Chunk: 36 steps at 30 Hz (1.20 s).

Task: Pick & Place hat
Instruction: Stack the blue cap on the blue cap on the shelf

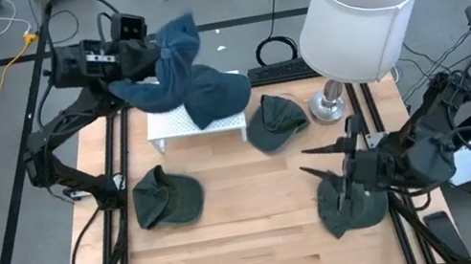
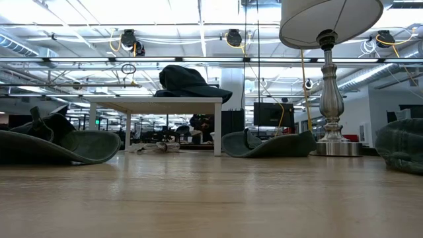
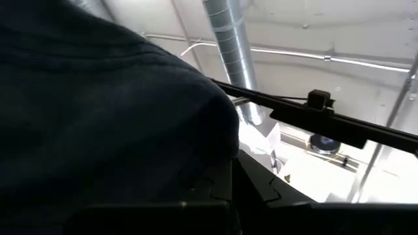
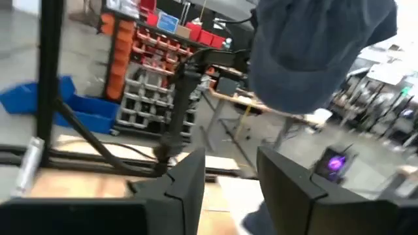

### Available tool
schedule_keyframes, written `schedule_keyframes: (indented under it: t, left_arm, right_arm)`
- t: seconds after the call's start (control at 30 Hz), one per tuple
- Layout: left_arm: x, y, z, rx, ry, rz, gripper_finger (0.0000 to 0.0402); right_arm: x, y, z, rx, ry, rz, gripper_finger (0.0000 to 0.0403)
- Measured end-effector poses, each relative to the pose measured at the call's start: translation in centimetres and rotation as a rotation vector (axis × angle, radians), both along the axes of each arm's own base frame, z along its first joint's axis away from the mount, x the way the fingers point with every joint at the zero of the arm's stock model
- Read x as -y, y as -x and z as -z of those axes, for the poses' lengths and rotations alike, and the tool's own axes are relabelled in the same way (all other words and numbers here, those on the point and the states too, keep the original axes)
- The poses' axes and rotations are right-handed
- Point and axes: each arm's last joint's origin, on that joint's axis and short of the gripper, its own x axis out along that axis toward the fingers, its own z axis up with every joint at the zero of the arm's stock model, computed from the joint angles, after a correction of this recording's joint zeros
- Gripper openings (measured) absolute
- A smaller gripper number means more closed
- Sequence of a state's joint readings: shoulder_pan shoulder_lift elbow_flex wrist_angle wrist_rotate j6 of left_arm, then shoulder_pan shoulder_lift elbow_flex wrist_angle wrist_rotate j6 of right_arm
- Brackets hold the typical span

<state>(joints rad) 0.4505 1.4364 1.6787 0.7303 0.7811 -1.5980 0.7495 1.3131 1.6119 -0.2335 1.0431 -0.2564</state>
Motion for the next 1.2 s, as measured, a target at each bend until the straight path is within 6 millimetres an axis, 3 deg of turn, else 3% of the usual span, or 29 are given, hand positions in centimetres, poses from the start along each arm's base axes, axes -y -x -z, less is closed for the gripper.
schedule_keyframes:
  t: [0.3, 0.6, 0.87, 1.2]
  left_arm:
    - [-2.7, 0.9, 0.4, -0.042, -0.069, -0.113, 0.0001]
    - [-5.7, 1.2, 1.3, -0.048, -0.179, -0.391, 0.0]
    - [-8.1, -0.2, 2.7, -0.013, -0.284, -0.571, 0.0]
    - [-12.8, -4.5, 7.8, -0.217, -0.168, -0.436, 0.0]
  right_arm:
    - [-0.4, 0.1, 0.1, 0.067, -0.233, -0.026, 0.0126]
    - [-0.3, -0.1, -0.3, 0.062, -0.14, -0.056, 0.0129]
    - [0.9, -1.0, -1.0, 0.113, -0.138, -0.001, 0.0127]
    - [2.2, -1.8, -1.2, 0.135, -0.146, 0.058, 0.0126]
